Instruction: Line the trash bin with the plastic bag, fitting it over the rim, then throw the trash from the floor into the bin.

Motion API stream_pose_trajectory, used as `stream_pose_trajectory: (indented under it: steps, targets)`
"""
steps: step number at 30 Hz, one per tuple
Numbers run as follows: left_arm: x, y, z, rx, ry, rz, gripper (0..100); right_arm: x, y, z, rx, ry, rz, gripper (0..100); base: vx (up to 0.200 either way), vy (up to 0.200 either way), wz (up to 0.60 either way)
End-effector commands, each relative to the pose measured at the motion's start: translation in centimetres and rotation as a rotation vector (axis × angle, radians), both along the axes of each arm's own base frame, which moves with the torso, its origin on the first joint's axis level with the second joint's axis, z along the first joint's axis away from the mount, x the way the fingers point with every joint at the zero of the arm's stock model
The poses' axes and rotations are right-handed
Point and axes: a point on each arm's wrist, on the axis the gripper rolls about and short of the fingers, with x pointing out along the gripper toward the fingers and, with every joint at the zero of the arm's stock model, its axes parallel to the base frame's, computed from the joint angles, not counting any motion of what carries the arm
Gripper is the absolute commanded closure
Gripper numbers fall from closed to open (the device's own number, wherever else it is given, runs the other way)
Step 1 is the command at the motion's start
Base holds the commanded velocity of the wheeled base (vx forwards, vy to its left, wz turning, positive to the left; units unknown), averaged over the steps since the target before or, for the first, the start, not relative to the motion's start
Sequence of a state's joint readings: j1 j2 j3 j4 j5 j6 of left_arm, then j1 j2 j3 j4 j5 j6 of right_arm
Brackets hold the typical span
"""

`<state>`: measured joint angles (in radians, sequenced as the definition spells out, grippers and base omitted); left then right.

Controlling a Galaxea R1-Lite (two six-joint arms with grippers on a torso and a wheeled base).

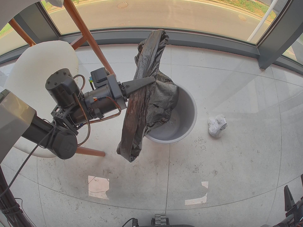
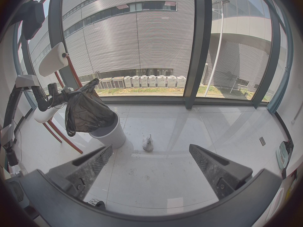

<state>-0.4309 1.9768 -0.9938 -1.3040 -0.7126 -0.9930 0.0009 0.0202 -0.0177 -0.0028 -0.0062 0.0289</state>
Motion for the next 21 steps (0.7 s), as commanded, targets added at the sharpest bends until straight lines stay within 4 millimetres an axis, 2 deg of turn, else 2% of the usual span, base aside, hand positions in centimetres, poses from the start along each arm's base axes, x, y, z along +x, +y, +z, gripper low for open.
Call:
stream_pose_trajectory:
  steps: [1, 6, 7, 8, 15, 21]
  targets:
    - [-0.9, -3.5, -0.7, 0.081, 0.010, 0.099, 100, 0.1, 0.0, -0.5, 0.000, 0.017, 0.001, 0, 0.000, 0.000, 0.00]
    - [-1.1, -3.8, 0.1, 0.105, 0.034, 0.107, 100, 0.1, 0.0, -0.5, 0.000, 0.017, 0.001, 0, 0.000, 0.000, 0.00]
    - [-2.0, -4.1, 1.6, 0.143, 0.076, 0.099, 100, 0.1, 0.0, -0.5, 0.000, 0.017, 0.001, 0, 0.000, 0.000, 0.00]
    - [-2.2, -4.1, 2.0, 0.174, 0.095, 0.104, 100, 0.1, 0.0, -0.5, 0.000, 0.019, 0.001, 0, 0.000, 0.000, 0.00]
    - [-1.6, -4.9, 3.4, 0.377, 0.040, 0.194, 100, 0.1, 0.0, -0.6, -0.007, 0.020, 0.002, 0, 0.000, 0.000, 0.00]
    - [-2.3, -7.6, 2.9, 0.540, -0.024, 0.202, 100, 0.1, 0.0, -0.5, -0.006, 0.019, -0.002, 0, 0.000, 0.000, 0.00]
